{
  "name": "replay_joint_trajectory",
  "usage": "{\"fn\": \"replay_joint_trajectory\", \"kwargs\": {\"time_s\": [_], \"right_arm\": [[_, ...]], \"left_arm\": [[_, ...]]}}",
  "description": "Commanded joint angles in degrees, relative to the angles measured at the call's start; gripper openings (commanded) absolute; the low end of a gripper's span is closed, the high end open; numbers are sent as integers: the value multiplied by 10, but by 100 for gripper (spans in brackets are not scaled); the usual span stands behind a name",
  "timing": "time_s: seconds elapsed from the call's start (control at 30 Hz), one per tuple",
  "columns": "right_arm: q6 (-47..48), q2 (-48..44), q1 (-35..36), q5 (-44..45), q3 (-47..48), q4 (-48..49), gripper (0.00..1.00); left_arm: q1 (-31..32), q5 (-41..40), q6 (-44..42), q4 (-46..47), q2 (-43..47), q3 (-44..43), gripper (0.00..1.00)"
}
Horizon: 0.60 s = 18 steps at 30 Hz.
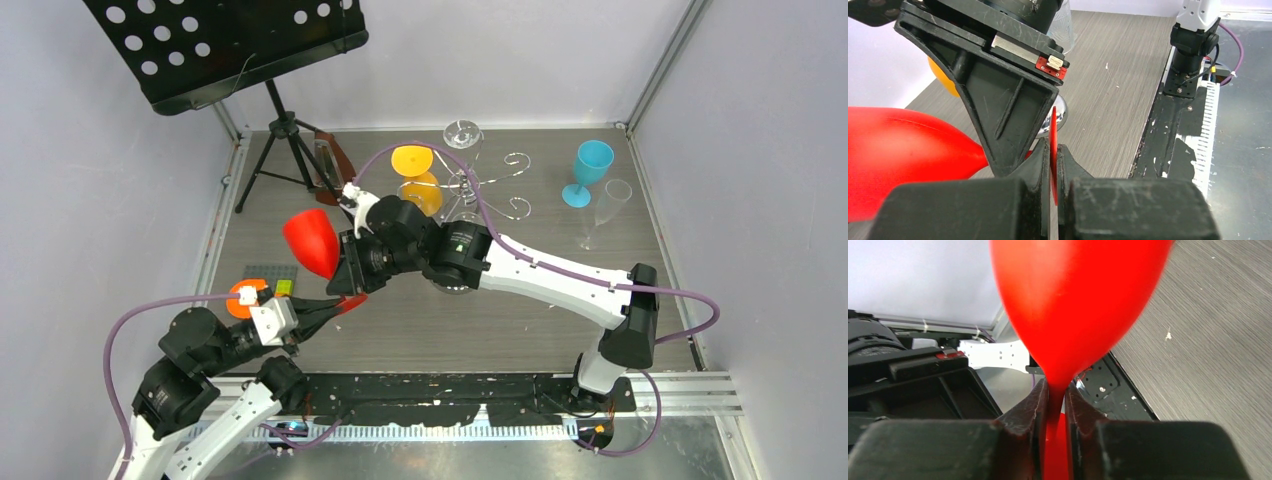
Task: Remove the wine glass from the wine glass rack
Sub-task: Place the wine glass at the center of the board.
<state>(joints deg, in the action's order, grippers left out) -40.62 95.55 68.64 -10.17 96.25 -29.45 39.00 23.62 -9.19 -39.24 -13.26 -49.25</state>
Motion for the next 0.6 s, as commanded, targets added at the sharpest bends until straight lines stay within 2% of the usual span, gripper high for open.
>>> {"fn": "replay_joint_trajectory", "kwargs": {"time_s": [0.0,0.1,0.2,0.27,0.4,0.47,0.57], "right_arm": [[2,-7,-2,-23,11,28,16],[6,-11,-1,-22,5,30,6],[8,-25,-1,-19,-10,41,6],[7,-37,-2,-21,-26,59,6],[9,-65,-1,-19,-55,80,6],[22,-82,-2,-8,-70,82,6],[42,-109,-2,16,-82,61,6]], "left_arm": [[0,4,7,43,-6,1,0],[-1,17,17,40,-16,4,0],[-1,25,29,39,-26,7,2],[-1,30,41,38,-33,6,13],[0,45,63,41,-34,5,49],[0,42,72,46,-28,9,64],[0,43,87,54,-20,11,75]]}}
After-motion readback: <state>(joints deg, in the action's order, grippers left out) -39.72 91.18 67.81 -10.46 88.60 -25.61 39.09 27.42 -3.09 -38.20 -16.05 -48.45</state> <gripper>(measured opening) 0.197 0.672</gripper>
